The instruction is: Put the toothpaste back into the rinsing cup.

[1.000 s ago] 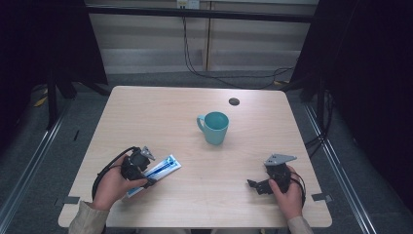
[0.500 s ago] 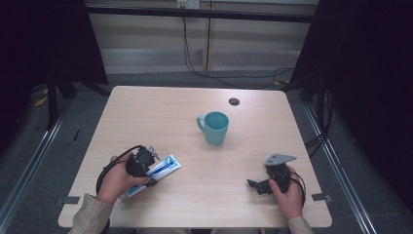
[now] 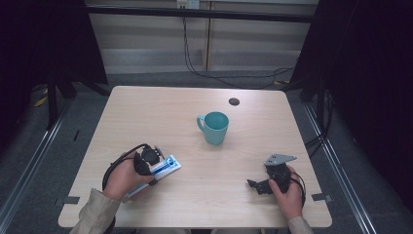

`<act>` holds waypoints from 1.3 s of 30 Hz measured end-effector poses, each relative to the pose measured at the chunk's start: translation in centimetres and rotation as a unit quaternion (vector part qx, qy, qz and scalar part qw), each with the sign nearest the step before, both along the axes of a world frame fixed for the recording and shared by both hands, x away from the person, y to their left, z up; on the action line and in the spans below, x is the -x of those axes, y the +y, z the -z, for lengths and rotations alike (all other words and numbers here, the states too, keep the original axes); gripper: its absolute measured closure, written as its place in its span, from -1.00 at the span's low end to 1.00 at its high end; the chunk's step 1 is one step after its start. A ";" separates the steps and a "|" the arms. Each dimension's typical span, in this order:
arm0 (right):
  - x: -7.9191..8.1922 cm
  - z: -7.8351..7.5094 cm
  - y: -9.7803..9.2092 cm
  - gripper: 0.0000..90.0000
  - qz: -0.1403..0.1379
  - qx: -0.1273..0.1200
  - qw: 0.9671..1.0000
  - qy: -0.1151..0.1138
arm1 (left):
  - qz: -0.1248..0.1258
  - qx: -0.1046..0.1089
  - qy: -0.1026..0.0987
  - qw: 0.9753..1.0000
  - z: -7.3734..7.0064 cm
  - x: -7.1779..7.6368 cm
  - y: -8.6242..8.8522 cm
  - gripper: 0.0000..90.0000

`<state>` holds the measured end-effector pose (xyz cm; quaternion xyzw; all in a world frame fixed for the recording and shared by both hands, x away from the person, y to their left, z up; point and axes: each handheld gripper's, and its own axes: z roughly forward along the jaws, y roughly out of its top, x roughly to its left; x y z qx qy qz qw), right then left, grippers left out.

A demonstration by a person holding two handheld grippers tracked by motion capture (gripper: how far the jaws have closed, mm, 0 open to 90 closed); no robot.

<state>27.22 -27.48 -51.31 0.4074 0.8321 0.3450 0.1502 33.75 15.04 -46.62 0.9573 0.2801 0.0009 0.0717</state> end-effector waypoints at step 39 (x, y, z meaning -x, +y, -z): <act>0.0 0.0 0.0 -1.00 0.000 0.001 1.000 0.000 | -0.062 0.133 -0.039 0.988 -2.5 -0.9 0.9 0.64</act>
